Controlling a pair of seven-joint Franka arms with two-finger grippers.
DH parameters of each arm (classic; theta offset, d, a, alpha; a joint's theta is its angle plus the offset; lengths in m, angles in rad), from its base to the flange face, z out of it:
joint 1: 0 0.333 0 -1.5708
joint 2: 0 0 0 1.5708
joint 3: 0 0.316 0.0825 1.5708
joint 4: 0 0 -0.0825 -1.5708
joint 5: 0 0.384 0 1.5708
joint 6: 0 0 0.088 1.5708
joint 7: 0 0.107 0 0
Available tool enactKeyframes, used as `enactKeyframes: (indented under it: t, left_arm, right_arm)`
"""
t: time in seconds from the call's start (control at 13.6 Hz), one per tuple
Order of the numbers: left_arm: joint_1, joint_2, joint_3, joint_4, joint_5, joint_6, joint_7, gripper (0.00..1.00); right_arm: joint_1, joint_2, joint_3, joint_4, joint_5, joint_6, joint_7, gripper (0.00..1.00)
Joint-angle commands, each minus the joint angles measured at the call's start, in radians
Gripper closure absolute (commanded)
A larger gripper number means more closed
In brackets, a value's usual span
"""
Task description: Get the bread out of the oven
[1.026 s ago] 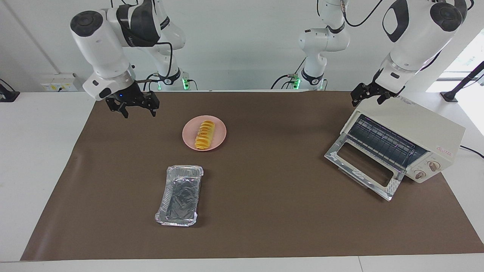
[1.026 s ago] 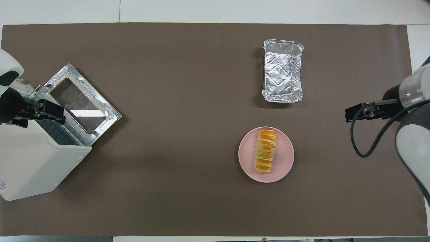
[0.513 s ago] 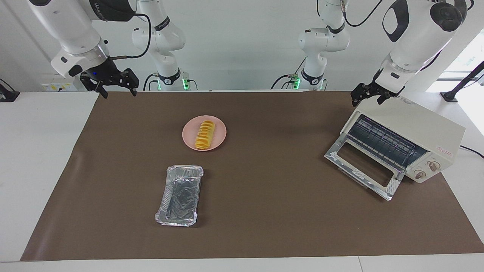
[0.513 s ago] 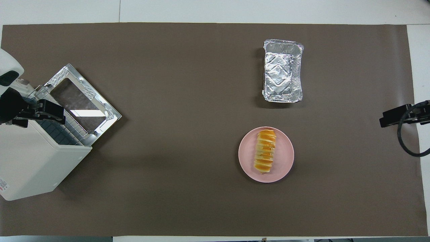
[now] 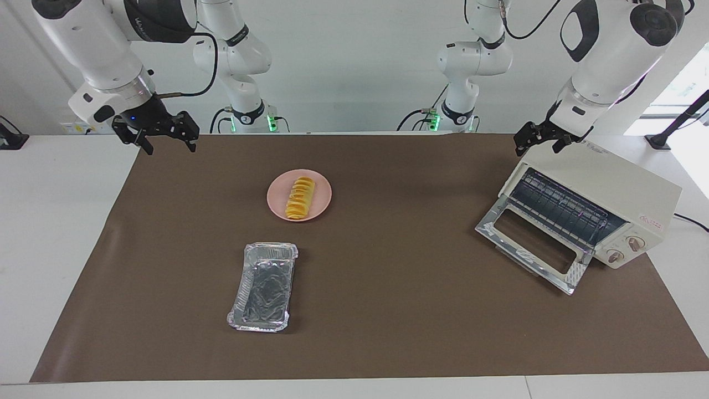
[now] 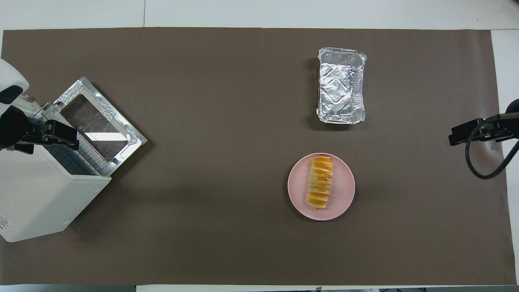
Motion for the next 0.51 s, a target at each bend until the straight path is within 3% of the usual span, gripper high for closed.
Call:
enactKeyframes:
  t: [0.0,0.44]
  left_arm:
    - [0.005,-0.005,-0.003,0.010,0.005,-0.005,0.000,0.00]
    - [0.005,-0.005,-0.003,0.009,0.005,-0.005,0.000,0.00]
  right_arm:
    - [-0.014,-0.018,0.013,-0.026,-0.021,0.028,-0.011,0.00]
    - [-0.014,-0.015,0.013,-0.023,-0.019,0.033,-0.007,0.00]
